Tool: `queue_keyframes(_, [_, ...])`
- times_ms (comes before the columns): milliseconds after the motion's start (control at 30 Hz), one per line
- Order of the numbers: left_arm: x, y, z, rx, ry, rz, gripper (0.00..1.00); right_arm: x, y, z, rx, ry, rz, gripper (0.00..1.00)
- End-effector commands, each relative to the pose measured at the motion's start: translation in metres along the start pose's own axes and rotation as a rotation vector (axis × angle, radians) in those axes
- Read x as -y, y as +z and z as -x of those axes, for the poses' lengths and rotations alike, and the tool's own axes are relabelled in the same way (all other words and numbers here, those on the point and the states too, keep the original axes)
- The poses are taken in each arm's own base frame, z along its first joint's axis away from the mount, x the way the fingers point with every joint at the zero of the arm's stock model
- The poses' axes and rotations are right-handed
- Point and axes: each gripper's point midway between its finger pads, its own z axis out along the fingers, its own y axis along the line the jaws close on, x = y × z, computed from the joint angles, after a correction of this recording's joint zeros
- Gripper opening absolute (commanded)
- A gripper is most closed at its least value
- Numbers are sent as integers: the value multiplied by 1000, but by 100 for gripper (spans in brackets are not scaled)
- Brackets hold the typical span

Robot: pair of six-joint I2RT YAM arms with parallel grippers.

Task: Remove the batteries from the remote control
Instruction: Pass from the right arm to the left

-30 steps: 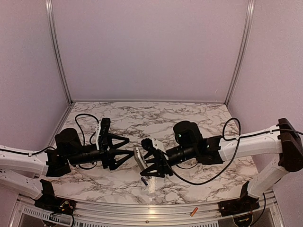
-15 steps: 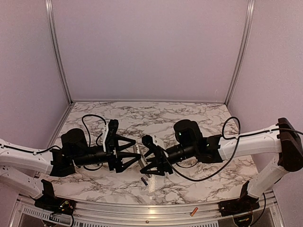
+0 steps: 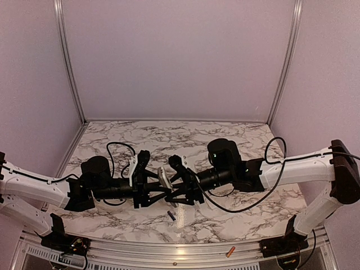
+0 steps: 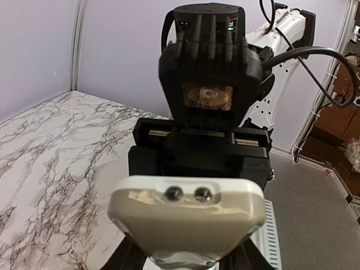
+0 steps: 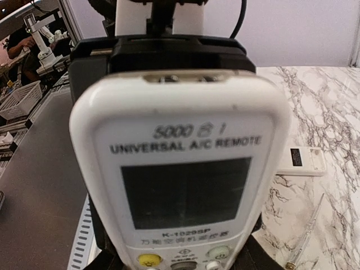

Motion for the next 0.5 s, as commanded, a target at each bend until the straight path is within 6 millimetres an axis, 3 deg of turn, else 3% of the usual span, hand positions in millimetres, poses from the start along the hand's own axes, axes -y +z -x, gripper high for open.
queue_keyframes(0, [6,5,9,28,3,-37,32,0,-5,26,69,-58,-5,1])
queue_keyframes(133, [3,4,6,29,-17,-23,19,8,-9,30,78,-63,-62,8])
queue_keyframes(333, [-11,1,11,61,-75,65,11,21,-20,30,95,-62,-180,56])
queue_keyframes(467, [-28,-4,19,98,-131,165,10,27,-31,34,121,-64,-255,77])
